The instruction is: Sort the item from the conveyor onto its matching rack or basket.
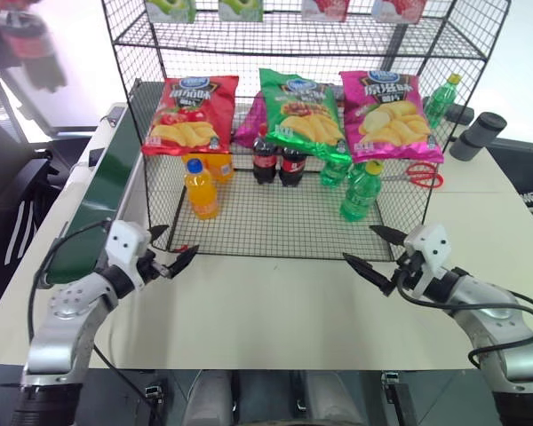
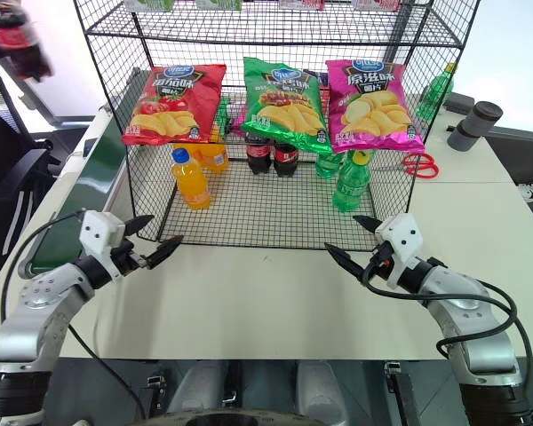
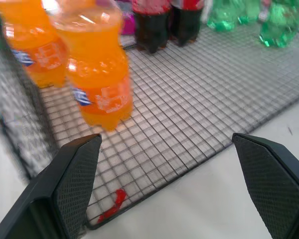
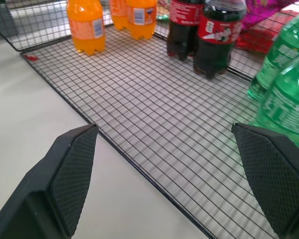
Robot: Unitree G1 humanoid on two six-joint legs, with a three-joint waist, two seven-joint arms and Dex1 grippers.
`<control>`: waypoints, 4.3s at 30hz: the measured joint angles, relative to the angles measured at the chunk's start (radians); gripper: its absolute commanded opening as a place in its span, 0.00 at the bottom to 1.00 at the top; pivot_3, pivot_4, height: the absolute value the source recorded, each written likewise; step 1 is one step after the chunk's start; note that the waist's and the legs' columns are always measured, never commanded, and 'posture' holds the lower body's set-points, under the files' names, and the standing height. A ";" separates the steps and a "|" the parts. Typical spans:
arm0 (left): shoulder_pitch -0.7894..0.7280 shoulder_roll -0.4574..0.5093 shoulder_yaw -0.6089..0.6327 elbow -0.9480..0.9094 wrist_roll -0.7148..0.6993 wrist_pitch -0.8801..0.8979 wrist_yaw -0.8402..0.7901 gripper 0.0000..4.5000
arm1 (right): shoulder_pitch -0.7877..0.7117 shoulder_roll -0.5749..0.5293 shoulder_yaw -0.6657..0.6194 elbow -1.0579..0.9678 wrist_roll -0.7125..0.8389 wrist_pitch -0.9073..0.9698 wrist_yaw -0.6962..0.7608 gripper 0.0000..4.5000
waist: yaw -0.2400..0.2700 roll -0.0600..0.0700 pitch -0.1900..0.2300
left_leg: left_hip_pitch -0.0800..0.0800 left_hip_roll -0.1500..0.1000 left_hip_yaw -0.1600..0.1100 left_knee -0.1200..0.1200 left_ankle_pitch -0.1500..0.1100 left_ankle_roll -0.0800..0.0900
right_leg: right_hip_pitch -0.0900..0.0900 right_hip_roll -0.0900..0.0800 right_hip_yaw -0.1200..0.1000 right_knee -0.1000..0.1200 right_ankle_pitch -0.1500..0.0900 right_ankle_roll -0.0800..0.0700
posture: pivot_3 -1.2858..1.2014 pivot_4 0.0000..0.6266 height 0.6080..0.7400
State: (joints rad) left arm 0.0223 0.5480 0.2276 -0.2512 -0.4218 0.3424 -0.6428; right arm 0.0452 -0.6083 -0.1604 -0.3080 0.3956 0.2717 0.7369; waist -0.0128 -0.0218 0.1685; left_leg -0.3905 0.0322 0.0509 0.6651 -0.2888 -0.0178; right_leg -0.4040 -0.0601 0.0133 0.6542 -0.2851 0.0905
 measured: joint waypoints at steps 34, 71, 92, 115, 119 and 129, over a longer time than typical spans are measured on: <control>-0.256 -0.088 0.216 0.410 0.116 -0.164 0.410 1.00 | -0.107 0.175 0.211 -0.089 -0.054 0.007 -0.105 0.99 | 0.000 -0.001 -0.001 | 0.000 0.000 0.000 0.000 0.000 0.000 | 0.000 0.000 -0.001 0.000 0.000 0.000 | 0.52 0.24 1.00; -0.280 -0.123 0.185 0.475 0.147 -0.223 0.433 1.00 | -0.143 0.208 0.253 -0.099 -0.024 0.082 -0.092 0.99 | 0.000 -0.002 -0.001 | 0.000 0.000 0.000 0.000 0.000 0.000 | 0.000 -0.001 -0.001 0.001 0.000 0.000 | 0.52 0.24 1.00; -0.303 -0.123 0.215 0.524 0.126 -0.259 0.438 1.00 | -0.143 0.216 0.279 -0.073 -0.060 0.044 -0.090 0.99 | 0.000 -0.002 -0.001 | 0.000 0.000 0.000 0.000 0.000 0.000 | 0.000 -0.001 -0.003 0.001 0.000 0.000 | 0.52 0.24 1.00; -0.291 -0.121 0.260 0.530 0.087 -0.270 0.468 0.88 | -0.145 0.218 0.284 -0.058 -0.063 0.044 -0.083 1.00 | 0.000 -0.002 -0.001 | 0.000 0.000 -0.001 0.000 0.000 0.000 | 0.000 -0.001 -0.002 0.001 0.000 0.000 | 0.52 0.24 1.00; -0.286 -0.115 0.261 0.534 0.089 -0.271 0.476 0.64 | -0.145 0.219 0.284 -0.058 -0.063 0.044 -0.083 1.00 | 0.001 -0.002 -0.001 | 0.000 0.000 -0.001 0.000 0.000 0.000 | 0.000 -0.001 -0.002 0.001 0.000 0.000 | 0.52 0.24 1.00; -0.171 0.041 0.277 0.336 -0.076 -0.171 0.221 0.64 | -0.149 0.216 0.277 -0.060 -0.024 0.051 -0.053 1.00 | -0.002 -0.008 0.000 | -0.002 0.000 -0.002 0.000 0.000 -0.001 | -0.002 -0.003 -0.003 0.000 0.000 0.000 | 0.52 0.24 1.00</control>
State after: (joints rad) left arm -0.1484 0.5890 0.5047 0.0845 -0.4974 0.1717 -0.4220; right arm -0.1034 -0.3926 0.1170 -0.3676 0.3716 0.3229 0.6837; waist -0.0146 -0.0295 0.1680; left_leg -0.3929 0.0326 0.0491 0.6651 -0.2889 -0.0184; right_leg -0.4057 -0.0627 0.0108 0.6539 -0.2850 0.0904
